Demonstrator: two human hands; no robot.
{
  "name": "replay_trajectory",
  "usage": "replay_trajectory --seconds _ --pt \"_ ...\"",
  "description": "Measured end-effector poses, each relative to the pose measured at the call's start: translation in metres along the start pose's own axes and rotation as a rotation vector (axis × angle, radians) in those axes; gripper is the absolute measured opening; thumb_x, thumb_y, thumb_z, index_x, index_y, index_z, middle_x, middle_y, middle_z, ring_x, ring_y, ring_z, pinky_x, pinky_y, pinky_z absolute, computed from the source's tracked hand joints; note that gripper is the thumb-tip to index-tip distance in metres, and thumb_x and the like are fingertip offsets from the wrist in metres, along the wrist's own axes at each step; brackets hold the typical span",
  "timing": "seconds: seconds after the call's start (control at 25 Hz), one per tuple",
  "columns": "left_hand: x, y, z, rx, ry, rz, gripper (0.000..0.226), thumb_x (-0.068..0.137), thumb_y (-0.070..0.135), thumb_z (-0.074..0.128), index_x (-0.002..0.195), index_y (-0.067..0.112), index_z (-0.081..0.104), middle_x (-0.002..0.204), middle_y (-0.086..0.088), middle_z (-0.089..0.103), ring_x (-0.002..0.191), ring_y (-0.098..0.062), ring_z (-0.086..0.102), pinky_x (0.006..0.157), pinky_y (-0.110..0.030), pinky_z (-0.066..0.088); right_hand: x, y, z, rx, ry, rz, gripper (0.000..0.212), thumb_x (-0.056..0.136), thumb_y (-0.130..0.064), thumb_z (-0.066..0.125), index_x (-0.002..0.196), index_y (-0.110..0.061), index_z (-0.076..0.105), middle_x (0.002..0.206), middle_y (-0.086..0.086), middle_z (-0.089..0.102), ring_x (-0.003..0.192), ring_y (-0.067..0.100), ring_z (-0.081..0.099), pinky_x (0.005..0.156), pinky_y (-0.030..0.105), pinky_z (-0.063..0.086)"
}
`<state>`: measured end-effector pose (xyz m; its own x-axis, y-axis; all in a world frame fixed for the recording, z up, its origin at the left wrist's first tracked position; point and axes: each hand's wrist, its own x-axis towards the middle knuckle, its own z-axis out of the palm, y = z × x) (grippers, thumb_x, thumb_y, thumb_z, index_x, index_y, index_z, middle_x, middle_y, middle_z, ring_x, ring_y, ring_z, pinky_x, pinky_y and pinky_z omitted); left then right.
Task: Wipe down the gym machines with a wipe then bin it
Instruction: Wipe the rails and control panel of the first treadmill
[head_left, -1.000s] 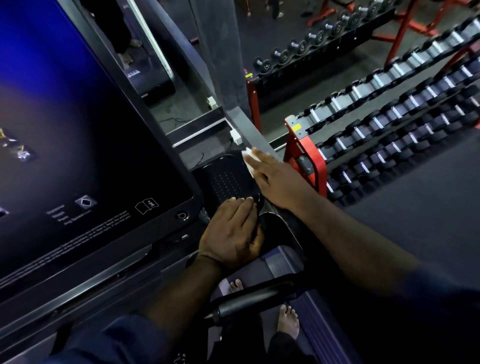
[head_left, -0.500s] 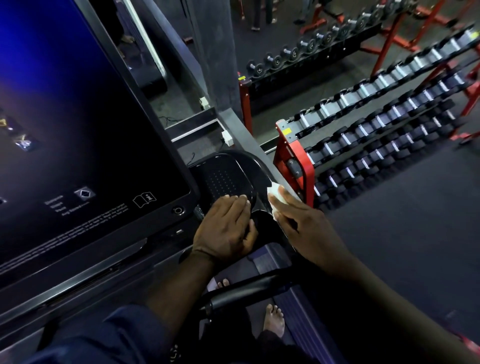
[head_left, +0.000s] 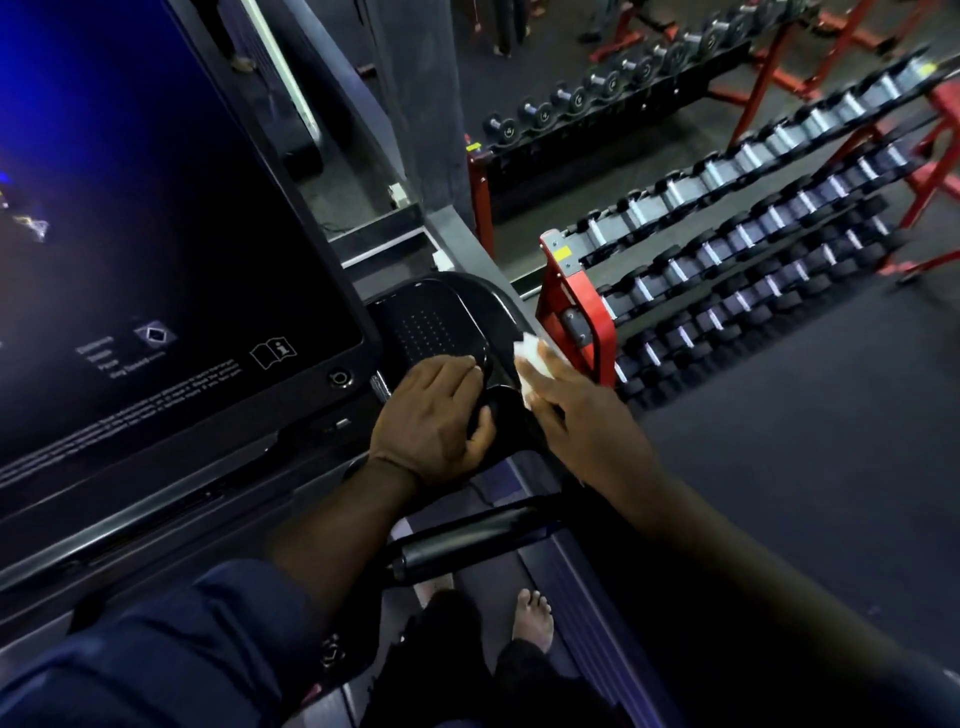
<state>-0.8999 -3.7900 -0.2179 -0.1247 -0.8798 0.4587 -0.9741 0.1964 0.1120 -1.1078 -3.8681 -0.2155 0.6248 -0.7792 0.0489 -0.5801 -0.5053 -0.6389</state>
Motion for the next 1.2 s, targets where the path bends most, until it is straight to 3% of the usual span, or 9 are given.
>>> replay_trajectory --seconds 0.12,0.28,0.36,0.52,0.64,0.76,0.84,1.04,1.2 --pt "-0.009 0.018 -0.02 -0.107 -0.123 0.03 0.038 0.092 0.039 0.069 0.111 0.006 0.067 0.114 -0.013 0.061 0.103 -0.032 0.057 0.098 -0.045 0.047 -0.072 0.003 -0.015 -0.014 -0.025 -0.02 0.049 0.107 -0.029 0.054 0.155 -0.034 0.045 0.167 -0.001 0.033 0.151 0.018 0.038 0.116 0.042 0.044" --pt "-0.038 0.052 -0.037 -0.26 -0.694 0.057 0.055 0.098 0.069 0.053 0.12 0.018 0.056 0.113 -0.002 0.057 0.1 -0.023 0.058 0.084 -0.04 0.051 -0.045 0.003 -0.01 -0.045 -0.015 0.064 0.05 0.106 -0.031 0.053 0.155 -0.04 0.044 0.167 -0.002 0.034 0.146 0.022 0.045 0.113 0.046 0.047" --pt "-0.04 0.058 -0.038 -0.227 -0.811 -0.007 0.061 0.095 0.071 0.055 0.127 0.019 0.053 0.119 -0.002 0.056 0.105 -0.023 0.059 0.081 -0.036 0.05 -0.008 0.004 0.001 -0.063 -0.017 0.017 0.05 0.106 -0.031 0.051 0.155 -0.039 0.043 0.167 0.0 0.034 0.143 0.026 0.049 0.114 0.047 0.047" --pt "-0.031 0.063 -0.041 -0.161 -0.847 -0.024 0.061 0.091 0.075 0.056 0.118 0.021 0.057 0.116 0.001 0.058 0.102 -0.021 0.061 0.073 -0.033 0.045 0.011 0.002 0.001 -0.062 -0.05 0.052 0.049 0.107 -0.033 0.051 0.155 -0.038 0.044 0.167 0.0 0.033 0.141 0.024 0.052 0.119 0.033 0.035" --pt "-0.035 0.066 -0.04 -0.094 -0.888 0.041 0.055 0.085 0.073 0.063 0.113 0.027 0.054 0.117 0.003 0.064 0.104 -0.024 0.065 0.077 -0.038 0.054 -0.058 0.0 -0.01 -0.062 0.011 0.059 0.049 0.106 -0.032 0.055 0.154 -0.038 0.046 0.165 -0.001 0.037 0.143 0.018 0.049 0.115 0.026 0.039" --pt "-0.029 0.069 -0.044 -0.08 -0.89 0.032 0.046 0.086 0.063 0.064 0.114 0.028 0.054 0.117 0.002 0.066 0.105 -0.026 0.066 0.08 -0.039 0.055 -0.129 -0.004 -0.023 -0.019 0.029 0.16 0.048 0.103 -0.031 0.06 0.15 -0.038 0.052 0.16 -0.002 0.046 0.139 0.008 0.051 0.108 0.003 0.029" --pt "-0.028 0.07 -0.045 -0.072 -0.874 0.042 0.043 0.086 0.06 0.064 0.113 0.028 0.055 0.117 0.001 0.066 0.105 -0.027 0.067 0.082 -0.04 0.055 -0.133 -0.008 -0.027 -0.002 0.044 0.244 0.049 0.101 -0.029 0.063 0.148 -0.039 0.054 0.156 0.001 0.051 0.136 0.006 0.053 0.106 -0.003 0.024" --pt "-0.034 0.074 -0.046 -0.029 -0.777 0.098 0.038 0.088 0.053 0.062 0.111 0.022 0.057 0.118 -0.003 0.065 0.11 -0.029 0.064 0.075 -0.038 0.048 -0.059 -0.019 -0.021 -0.014 0.008 0.344 0.047 0.107 -0.032 0.053 0.153 -0.034 0.048 0.152 0.008 0.055 0.133 0.024 0.057 0.102 0.016 0.037" --pt "-0.038 0.074 -0.049 -0.014 -0.707 0.111 0.046 0.089 0.057 0.061 0.116 0.02 0.059 0.118 -0.003 0.063 0.111 -0.027 0.06 0.083 -0.039 0.048 -0.087 -0.022 -0.026 -0.004 0.022 0.424 0.047 0.104 -0.042 0.056 0.151 -0.038 0.05 0.144 0.007 0.063 0.132 0.022 0.059 0.107 0.024 0.04"
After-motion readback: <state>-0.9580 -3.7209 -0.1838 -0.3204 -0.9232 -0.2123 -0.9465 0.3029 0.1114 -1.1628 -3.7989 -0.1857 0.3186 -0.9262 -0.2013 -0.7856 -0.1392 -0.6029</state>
